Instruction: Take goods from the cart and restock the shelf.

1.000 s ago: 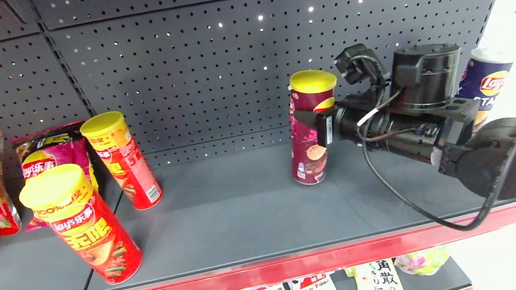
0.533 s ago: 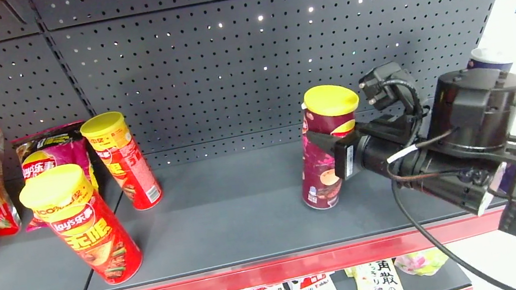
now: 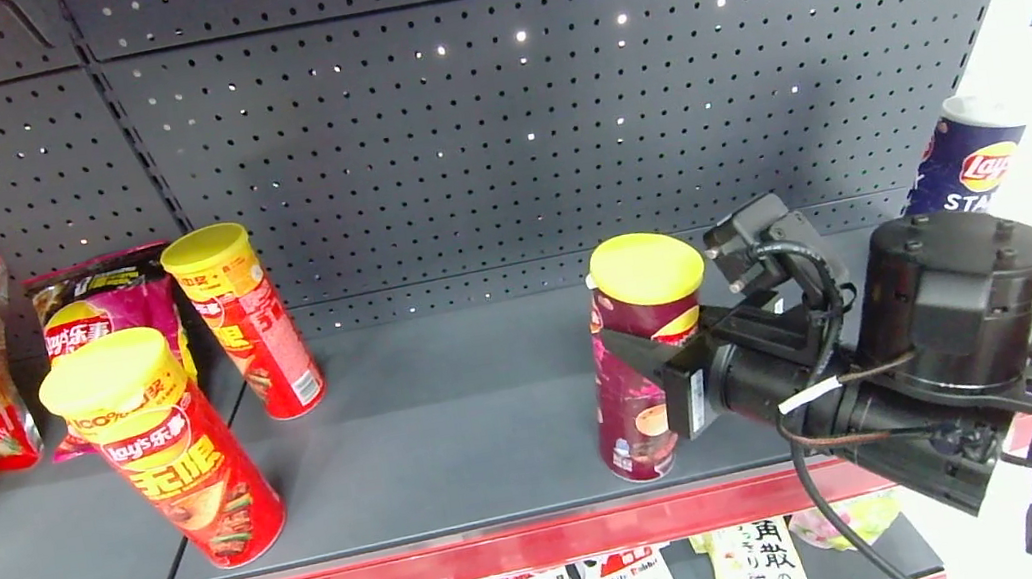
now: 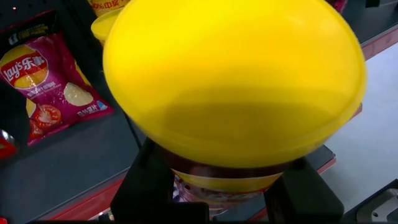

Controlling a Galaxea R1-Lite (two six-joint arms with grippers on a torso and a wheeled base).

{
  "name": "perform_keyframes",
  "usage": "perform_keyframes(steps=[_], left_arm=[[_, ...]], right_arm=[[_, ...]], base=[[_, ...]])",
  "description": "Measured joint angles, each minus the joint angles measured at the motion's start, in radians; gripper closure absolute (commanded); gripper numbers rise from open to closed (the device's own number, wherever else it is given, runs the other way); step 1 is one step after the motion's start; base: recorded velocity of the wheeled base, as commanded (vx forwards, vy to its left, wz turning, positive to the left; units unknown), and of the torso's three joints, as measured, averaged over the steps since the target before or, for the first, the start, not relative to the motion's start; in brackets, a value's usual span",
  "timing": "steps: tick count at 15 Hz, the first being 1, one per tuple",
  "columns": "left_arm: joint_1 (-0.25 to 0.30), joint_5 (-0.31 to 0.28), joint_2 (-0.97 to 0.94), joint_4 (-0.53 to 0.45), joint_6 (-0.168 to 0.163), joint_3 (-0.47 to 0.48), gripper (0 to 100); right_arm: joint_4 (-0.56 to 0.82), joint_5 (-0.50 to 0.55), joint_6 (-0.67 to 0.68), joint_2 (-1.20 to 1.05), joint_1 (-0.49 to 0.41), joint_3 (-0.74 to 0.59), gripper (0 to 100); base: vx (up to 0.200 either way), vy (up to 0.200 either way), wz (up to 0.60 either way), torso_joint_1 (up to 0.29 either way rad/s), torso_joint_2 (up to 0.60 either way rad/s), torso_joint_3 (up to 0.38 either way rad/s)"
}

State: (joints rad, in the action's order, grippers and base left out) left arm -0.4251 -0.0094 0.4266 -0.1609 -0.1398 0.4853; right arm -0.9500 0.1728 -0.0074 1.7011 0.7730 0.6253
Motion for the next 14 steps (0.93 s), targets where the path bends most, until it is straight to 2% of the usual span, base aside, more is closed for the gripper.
perform_keyframes(steps=[14], left_arm=[[0.0,0.0,-0.001,-0.001,0.0,-0.005,100]], right_arm=[[-0.001,0.026,0.001,0.011,0.036,-0.004,100]], base=[[0.0,0.0,0.0,0.0,0.0,0.0]])
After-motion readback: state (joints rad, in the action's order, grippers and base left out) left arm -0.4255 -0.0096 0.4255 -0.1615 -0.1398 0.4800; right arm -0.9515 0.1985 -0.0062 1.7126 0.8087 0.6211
